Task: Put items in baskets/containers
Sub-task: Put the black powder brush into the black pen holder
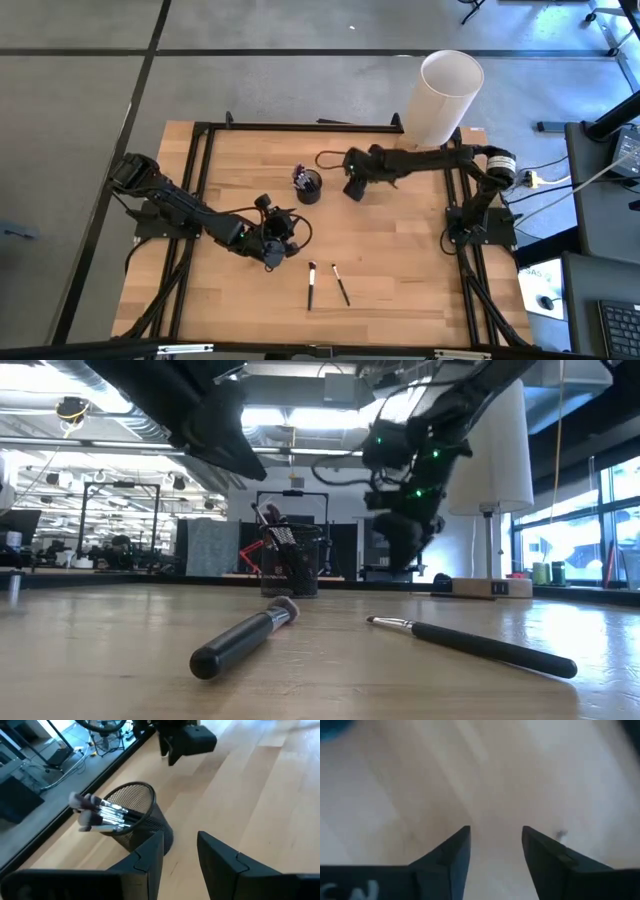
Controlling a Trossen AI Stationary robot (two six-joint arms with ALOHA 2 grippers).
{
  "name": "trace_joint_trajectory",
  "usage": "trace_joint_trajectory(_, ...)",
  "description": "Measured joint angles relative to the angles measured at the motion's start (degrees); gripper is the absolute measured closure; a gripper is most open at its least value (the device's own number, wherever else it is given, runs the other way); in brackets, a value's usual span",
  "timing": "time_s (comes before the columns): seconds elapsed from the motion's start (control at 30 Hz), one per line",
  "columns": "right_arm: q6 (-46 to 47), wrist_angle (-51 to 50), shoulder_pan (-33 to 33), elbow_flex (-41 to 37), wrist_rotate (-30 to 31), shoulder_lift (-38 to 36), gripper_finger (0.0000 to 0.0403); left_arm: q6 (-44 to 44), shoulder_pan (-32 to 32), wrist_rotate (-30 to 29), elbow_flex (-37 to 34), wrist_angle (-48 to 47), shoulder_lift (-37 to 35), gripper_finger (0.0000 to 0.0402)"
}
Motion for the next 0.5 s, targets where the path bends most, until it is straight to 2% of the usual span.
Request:
trace_joint_trajectory(0.1,0.50,-0.86,0.48,-1.27,-3.87,-0.04,0.0226,-1.60,-0.47,0.98,0.00,-1.70,0.02,0.0286)
trace_joint_trajectory(0.2,3.36,-1.10,3.26,-2.68,-6.64,-1.28,0.0228,-5.72,-0.46,5.62,0.00,-2.85,0.02,0.0286)
trace_joint_trajectory(0.37,16.61,-1.88,10.93,-2.76,-13.07,-5.14,0.0229,-16.54,-0.45,17.11,0.05,-0.70,1.47,0.0286)
trace_joint_trajectory(0.5,25.95,0.77,18.56,-2.76,-14.70,-5.73,0.0230,-19.48,-0.30,22.62,0.06,4.58,5.30,0.0286)
